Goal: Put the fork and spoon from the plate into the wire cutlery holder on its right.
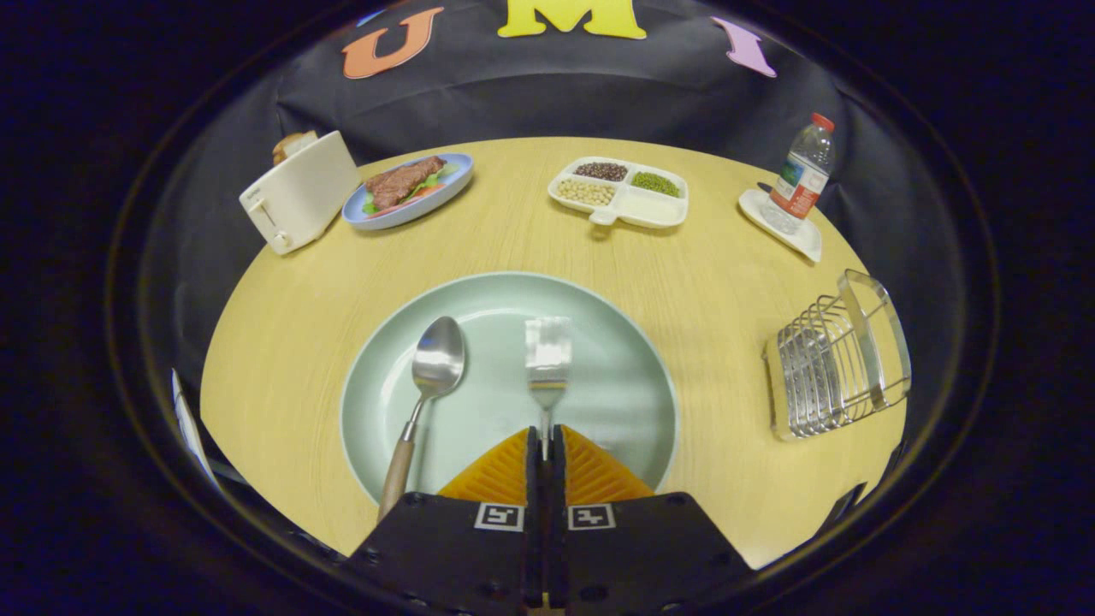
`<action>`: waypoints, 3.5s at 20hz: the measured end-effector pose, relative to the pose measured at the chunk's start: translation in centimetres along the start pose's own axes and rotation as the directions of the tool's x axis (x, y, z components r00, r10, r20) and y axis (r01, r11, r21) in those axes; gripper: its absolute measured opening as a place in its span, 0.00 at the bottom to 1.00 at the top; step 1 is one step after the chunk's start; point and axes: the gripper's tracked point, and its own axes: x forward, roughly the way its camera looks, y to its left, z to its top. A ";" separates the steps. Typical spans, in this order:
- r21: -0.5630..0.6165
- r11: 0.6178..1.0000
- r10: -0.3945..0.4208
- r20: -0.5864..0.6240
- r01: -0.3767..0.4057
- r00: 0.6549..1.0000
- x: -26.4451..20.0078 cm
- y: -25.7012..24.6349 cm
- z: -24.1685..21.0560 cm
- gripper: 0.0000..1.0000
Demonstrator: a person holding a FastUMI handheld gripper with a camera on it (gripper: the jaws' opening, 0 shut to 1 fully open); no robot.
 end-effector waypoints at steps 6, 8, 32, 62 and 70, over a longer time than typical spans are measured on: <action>0.000 1.000 0.019 0.052 -0.019 0.998 -1.7 0.6 0.5 0.01; 0.002 1.000 0.023 0.079 -0.024 0.997 -3.0 0.6 0.9 0.01; 0.195 0.981 -0.079 0.275 0.025 0.958 -14.9 -16.1 3.0 0.00; 0.200 0.979 -0.116 0.435 0.030 0.893 -18.0 -17.1 6.0 0.94; 0.151 0.986 -0.140 0.572 0.063 0.809 -20.9 -9.8 7.0 0.97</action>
